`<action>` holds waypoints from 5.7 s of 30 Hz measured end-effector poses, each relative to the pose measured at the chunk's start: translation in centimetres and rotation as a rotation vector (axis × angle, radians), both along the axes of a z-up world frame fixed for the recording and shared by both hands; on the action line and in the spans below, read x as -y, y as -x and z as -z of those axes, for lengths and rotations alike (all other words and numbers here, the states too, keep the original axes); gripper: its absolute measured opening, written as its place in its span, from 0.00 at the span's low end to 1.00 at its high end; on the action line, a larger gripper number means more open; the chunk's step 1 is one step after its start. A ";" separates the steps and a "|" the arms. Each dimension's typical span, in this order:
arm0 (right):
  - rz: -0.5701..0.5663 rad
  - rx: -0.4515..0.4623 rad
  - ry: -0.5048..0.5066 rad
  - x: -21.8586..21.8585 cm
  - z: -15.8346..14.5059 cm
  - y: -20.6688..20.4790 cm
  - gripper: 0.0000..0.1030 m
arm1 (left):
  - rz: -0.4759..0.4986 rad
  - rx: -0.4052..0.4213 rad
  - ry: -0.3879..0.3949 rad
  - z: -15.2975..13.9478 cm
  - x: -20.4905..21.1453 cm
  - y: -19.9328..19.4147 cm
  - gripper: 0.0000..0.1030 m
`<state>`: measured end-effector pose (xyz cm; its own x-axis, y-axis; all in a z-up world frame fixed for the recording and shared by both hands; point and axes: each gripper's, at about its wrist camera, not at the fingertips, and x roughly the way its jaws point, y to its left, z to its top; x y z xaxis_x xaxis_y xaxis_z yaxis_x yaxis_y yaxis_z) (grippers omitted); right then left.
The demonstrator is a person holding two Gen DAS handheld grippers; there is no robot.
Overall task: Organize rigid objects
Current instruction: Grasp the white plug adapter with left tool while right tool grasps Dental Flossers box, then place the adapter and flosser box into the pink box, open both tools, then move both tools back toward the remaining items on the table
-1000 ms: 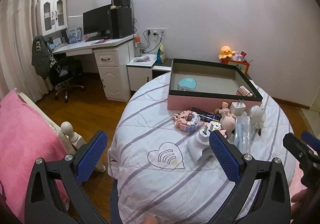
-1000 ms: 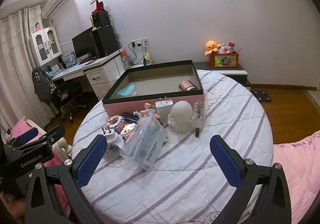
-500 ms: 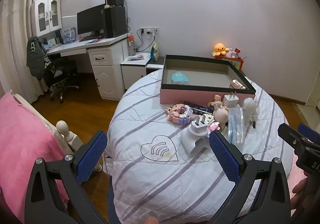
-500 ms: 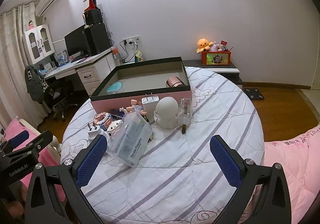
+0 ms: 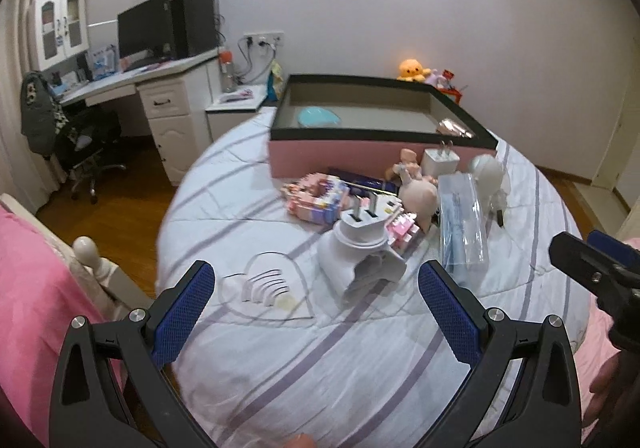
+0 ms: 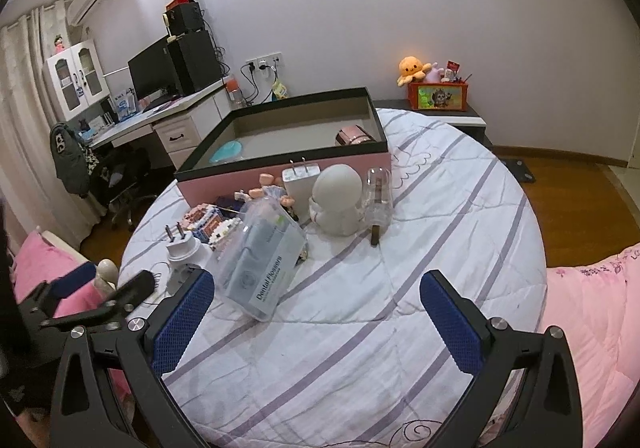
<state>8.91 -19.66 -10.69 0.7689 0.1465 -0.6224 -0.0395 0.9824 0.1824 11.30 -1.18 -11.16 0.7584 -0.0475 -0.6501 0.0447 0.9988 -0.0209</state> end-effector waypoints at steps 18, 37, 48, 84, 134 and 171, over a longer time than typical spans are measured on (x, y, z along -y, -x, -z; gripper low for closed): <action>-0.085 -0.111 -0.170 -2.1 2.9 -5.2 1.00 | 0.070 -0.101 0.079 4.7 -1.1 -5.5 0.49; -0.167 -0.140 -0.202 -4.0 4.8 -5.9 0.68 | 0.083 -0.086 0.117 4.2 -2.4 -6.0 0.55; -0.168 -0.092 -0.234 -1.5 2.8 -4.5 0.67 | 0.082 -0.035 0.121 1.8 -2.6 -3.6 0.55; -0.149 -0.133 -0.085 0.5 -2.0 -24.3 0.67 | 0.136 0.043 0.077 -5.4 2.4 -21.2 0.55; 0.021 0.138 -0.051 2.2 -5.9 2.9 1.00 | 0.007 0.214 0.036 -8.6 -1.3 3.6 1.00; 0.000 0.115 -0.020 1.1 -4.7 3.2 1.00 | -0.012 0.180 0.059 -6.8 -2.6 4.9 1.00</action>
